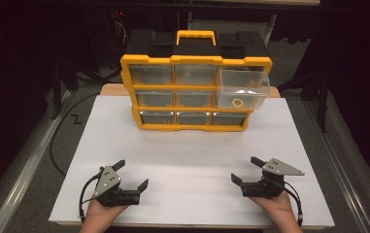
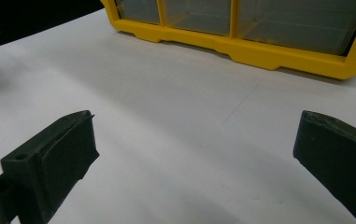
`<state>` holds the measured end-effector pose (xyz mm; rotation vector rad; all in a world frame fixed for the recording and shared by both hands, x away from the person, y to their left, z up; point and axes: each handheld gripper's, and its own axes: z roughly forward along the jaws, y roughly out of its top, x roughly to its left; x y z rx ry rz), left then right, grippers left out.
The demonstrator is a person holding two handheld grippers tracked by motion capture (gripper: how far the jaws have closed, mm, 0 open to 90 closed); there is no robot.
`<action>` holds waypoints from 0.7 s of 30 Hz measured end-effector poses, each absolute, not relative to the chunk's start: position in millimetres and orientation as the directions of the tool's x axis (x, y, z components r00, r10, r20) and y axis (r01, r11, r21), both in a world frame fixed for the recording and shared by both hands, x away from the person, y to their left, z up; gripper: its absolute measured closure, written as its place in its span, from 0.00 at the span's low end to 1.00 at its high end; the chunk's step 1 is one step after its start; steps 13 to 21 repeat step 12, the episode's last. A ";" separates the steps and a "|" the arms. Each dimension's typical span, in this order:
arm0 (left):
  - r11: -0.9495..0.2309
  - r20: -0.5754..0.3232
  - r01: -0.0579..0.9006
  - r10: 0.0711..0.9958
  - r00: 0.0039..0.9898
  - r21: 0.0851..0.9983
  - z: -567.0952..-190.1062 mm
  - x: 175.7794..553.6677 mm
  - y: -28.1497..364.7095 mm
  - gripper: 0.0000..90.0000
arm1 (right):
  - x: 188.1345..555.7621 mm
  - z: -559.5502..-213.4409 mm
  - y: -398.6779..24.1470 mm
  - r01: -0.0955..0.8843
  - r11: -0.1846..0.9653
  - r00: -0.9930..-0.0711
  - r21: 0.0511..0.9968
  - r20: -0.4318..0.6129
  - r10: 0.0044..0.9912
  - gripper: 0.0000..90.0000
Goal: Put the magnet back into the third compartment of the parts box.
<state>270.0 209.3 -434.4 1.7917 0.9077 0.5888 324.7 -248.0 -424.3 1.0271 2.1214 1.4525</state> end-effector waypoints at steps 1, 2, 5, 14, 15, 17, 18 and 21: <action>-0.218 -0.015 0.312 0.799 0.601 0.925 -434.2 269.6 209.0 0.00 | 324.7 -424.7 -247.6 0.357 0.203 -0.666 0.912 0.096 0.739 0.01; -0.218 -0.013 0.310 0.798 0.602 0.925 -434.1 269.2 209.0 0.00 | 325.1 -425.4 -247.1 0.362 0.211 -0.672 0.908 0.097 0.734 0.01; -0.213 -0.017 0.306 0.796 0.606 0.928 -433.6 268.4 211.0 0.00 | 325.6 -427.4 -245.3 0.369 0.228 -0.677 0.901 0.093 0.730 0.01; -0.211 -0.021 0.308 0.793 0.608 0.928 -434.1 268.6 214.4 0.00 | 325.4 -427.8 -240.7 0.369 0.235 -0.673 0.899 0.084 0.735 0.01; -0.211 -0.021 0.308 0.793 0.608 0.928 -434.1 268.6 214.4 0.00 | 325.4 -427.8 -240.7 0.369 0.235 -0.673 0.899 0.084 0.735 0.01; -0.211 -0.021 0.308 0.793 0.608 0.928 -434.1 268.6 214.4 0.00 | 325.4 -427.8 -240.7 0.369 0.235 -0.673 0.899 0.084 0.735 0.01; -0.211 -0.021 0.308 0.793 0.608 0.928 -434.1 268.6 214.4 0.00 | 325.4 -427.8 -240.7 0.369 0.235 -0.673 0.899 0.084 0.735 0.01; -0.211 -0.021 0.308 0.793 0.608 0.928 -434.1 268.6 214.4 0.00 | 325.4 -427.8 -240.7 0.369 0.235 -0.673 0.899 0.084 0.735 0.01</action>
